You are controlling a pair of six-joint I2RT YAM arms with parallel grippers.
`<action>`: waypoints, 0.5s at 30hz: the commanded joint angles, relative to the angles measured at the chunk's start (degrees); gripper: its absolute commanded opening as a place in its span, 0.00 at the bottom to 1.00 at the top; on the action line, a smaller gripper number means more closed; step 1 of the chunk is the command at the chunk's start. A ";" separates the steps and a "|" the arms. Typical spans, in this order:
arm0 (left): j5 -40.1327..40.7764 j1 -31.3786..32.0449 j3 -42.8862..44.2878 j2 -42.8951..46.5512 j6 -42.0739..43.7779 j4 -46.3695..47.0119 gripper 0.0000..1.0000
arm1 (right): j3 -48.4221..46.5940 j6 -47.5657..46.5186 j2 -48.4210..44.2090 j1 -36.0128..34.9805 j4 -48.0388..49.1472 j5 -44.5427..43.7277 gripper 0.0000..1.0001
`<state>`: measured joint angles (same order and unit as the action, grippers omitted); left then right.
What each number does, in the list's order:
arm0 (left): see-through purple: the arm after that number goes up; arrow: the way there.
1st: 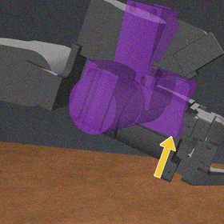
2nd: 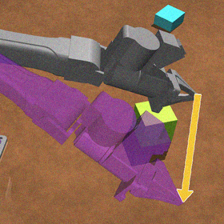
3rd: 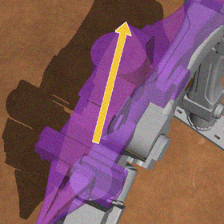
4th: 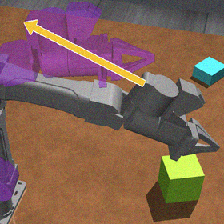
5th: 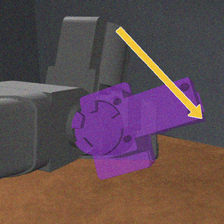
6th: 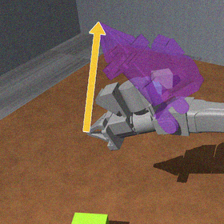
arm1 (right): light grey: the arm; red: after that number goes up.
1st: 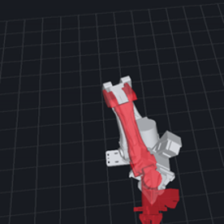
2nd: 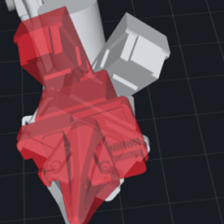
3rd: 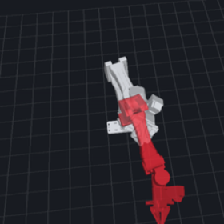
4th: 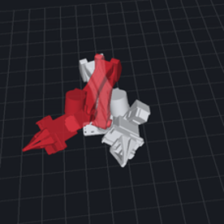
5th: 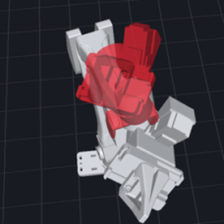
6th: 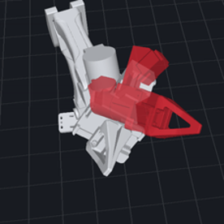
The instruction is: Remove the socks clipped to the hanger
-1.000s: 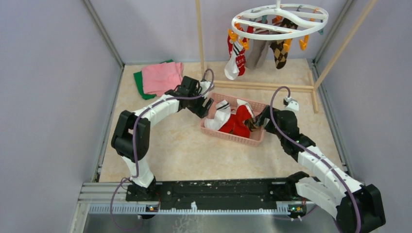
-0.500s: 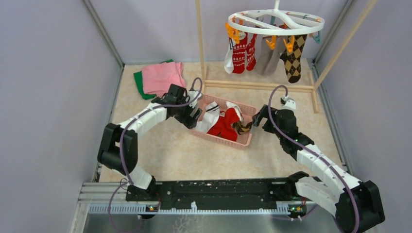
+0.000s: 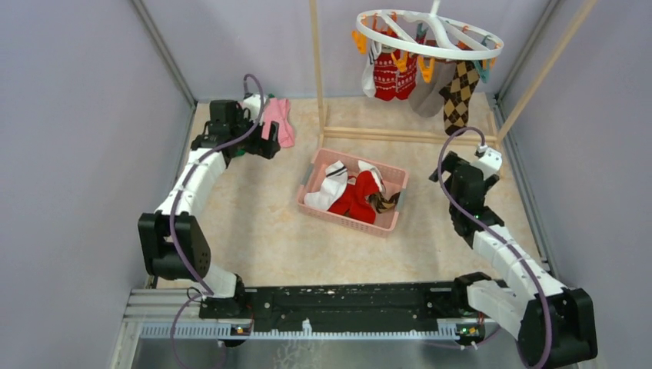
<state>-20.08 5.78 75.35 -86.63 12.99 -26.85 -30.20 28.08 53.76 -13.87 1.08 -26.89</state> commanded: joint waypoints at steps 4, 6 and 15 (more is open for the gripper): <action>2.14 -5.02 -13.01 -6.32 -1.38 18.24 0.99 | 8.50 -7.84 7.46 2.00 24.10 -13.51 0.99; 2.21 -6.12 -16.39 -7.30 -2.48 24.02 0.99 | 10.29 -10.50 10.75 2.05 31.05 -16.64 0.99; 0.91 -11.58 -30.86 -8.76 -8.51 48.82 0.99 | 11.62 -18.78 22.92 2.82 44.76 -16.98 0.99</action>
<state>-17.17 -4.27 46.30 -95.53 8.51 6.28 -18.98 14.87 75.53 -11.68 34.33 -42.65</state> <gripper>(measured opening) 0.987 0.985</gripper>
